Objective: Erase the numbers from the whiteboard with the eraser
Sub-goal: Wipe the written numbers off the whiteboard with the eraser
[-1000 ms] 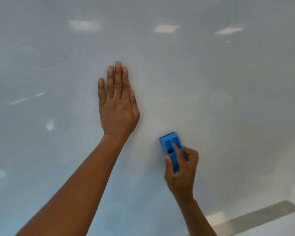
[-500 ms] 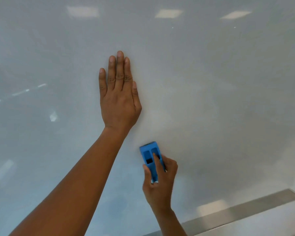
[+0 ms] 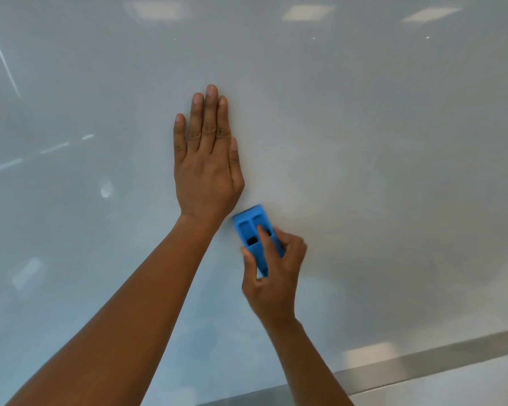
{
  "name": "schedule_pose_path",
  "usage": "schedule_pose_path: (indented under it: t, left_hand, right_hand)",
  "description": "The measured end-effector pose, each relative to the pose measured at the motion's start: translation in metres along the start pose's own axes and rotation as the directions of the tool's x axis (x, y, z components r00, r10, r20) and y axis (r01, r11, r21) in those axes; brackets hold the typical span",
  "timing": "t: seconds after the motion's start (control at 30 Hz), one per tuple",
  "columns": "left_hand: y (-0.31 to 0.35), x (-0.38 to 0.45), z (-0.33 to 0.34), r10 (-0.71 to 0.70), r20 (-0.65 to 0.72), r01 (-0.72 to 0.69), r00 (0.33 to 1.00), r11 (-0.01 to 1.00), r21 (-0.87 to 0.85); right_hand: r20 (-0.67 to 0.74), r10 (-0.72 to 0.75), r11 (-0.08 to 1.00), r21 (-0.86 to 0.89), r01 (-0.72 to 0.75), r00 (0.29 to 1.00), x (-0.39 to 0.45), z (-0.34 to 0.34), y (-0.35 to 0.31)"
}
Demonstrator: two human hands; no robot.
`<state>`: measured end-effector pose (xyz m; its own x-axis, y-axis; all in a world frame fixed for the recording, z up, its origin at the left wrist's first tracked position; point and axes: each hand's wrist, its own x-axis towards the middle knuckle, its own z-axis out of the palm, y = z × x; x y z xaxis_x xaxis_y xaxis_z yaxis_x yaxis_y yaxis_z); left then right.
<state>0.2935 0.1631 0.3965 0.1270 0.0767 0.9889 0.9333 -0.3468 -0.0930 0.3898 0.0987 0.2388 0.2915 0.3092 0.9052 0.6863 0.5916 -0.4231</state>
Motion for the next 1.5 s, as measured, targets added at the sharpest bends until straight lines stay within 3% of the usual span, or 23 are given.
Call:
schedule_pose_path:
  t: [0.07,0.13,0.27,0.4,0.47,0.57,0.63,0.7,0.77,0.87,1.0,1.1,1.2,1.27,1.4,1.5]
  left_hand:
    - [-0.008,-0.006,-0.004,0.039,0.014,-0.039,0.999,0.999,0.007]
    - [-0.024,-0.019,-0.01,0.091,0.039,-0.092,0.995,0.996,0.008]
    - [-0.072,-0.057,-0.029,0.136,0.077,-0.14,0.988,0.989,0.049]
    - [-0.115,-0.076,-0.049,0.075,0.077,-0.082,0.994,0.992,0.093]
    - [-0.13,-0.079,-0.056,0.037,0.076,-0.044,0.996,0.995,0.094]
    - [-0.152,-0.081,-0.063,0.045,0.089,-0.052,0.995,0.995,0.081]
    - [-0.166,-0.083,-0.068,0.057,0.096,-0.064,0.994,0.995,0.078]
    - [-0.18,-0.085,-0.077,0.025,0.09,-0.032,0.996,0.996,0.085]
    - [-0.185,-0.085,-0.08,0.011,0.085,-0.016,0.996,0.998,0.064]
    - [-0.204,-0.084,-0.088,-0.01,0.088,0.005,0.996,0.999,0.05]
    - [-0.229,-0.083,-0.104,-0.149,0.082,0.148,0.985,0.989,0.019]
    - [-0.241,-0.085,-0.113,-0.137,0.11,0.137,0.984,0.991,0.007]
    - [-0.252,-0.088,-0.118,-0.132,0.124,0.132,0.984,0.991,0.002]
    - [-0.26,-0.089,-0.121,-0.138,0.127,0.139,0.982,0.99,0.003]
    - [-0.279,-0.08,-0.128,-0.148,0.109,0.148,0.983,0.989,0.007]
    - [-0.279,-0.07,-0.128,-0.181,0.091,0.182,0.979,0.983,-0.008]
  right_hand:
    - [0.088,-0.049,0.999,-0.021,0.051,0.995,-0.017,-0.005,0.01]
    - [0.091,-0.045,0.998,-0.046,0.05,0.995,-0.024,-0.018,0.026]
    - [-0.175,0.139,0.989,-0.024,-0.145,0.975,0.001,-0.035,0.047]
    - [-0.345,0.155,0.988,0.038,-0.151,0.926,0.051,-0.012,0.022]
    - [-0.304,0.101,0.995,0.052,-0.089,0.947,0.058,0.011,-0.005]
    - [-0.119,-0.025,0.999,0.044,0.03,0.993,0.029,0.045,-0.048]
    - [0.008,-0.087,0.996,0.014,0.087,0.996,-0.003,0.059,-0.062]
    - [0.048,-0.094,0.996,0.009,0.094,0.994,-0.023,0.066,-0.067]
    - [-0.03,-0.019,1.0,-0.005,0.019,0.999,-0.022,0.06,-0.06]
    - [-0.255,0.12,0.992,0.002,-0.124,0.959,0.003,0.059,-0.057]
    - [-0.367,0.123,0.992,0.033,-0.12,0.922,0.041,0.077,-0.084]
    - [-0.268,-0.035,0.999,-0.003,0.036,0.963,0.037,0.109,-0.124]
    - [-0.021,-0.229,0.972,-0.052,0.227,0.973,-0.001,0.132,-0.154]
    - [0.021,-0.245,0.966,-0.075,0.246,0.969,-0.015,0.132,-0.151]
    - [-0.269,-0.05,0.998,-0.058,0.035,0.962,0.029,0.117,-0.138]
    - [-0.417,-0.028,0.999,-0.027,0.019,0.908,0.09,0.119,-0.158]
